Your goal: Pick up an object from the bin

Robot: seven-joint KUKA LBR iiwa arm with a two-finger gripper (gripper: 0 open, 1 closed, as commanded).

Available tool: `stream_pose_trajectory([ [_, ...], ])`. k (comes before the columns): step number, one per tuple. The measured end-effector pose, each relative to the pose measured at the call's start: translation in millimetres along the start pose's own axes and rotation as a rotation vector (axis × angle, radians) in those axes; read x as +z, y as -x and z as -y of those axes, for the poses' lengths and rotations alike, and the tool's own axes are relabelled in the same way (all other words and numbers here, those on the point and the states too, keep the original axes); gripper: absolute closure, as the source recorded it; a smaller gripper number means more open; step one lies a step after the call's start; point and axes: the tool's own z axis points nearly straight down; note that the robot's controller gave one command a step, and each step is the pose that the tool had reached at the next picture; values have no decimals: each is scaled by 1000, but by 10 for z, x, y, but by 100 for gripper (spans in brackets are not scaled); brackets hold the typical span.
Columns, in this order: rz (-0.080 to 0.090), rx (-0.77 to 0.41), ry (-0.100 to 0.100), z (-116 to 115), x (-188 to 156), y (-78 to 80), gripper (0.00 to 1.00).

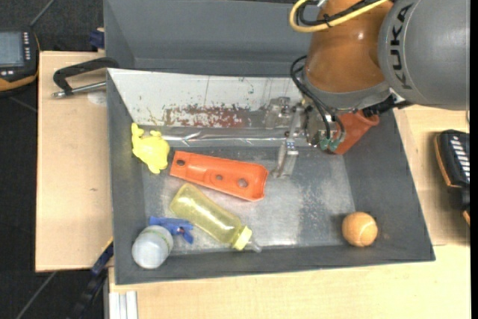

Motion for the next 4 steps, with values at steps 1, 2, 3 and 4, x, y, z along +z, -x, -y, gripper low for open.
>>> stream_pose_trajectory([
  [1, 9, 23, 1, -346, 616, -67, 0],
  [2, -2, 82, 1, -599, 870, -167, 0],
  [3, 8, 59, 2, -571, 992, -205, 0],
  [4, 8, -120, 3, -622, 1052, -41, 0],
])
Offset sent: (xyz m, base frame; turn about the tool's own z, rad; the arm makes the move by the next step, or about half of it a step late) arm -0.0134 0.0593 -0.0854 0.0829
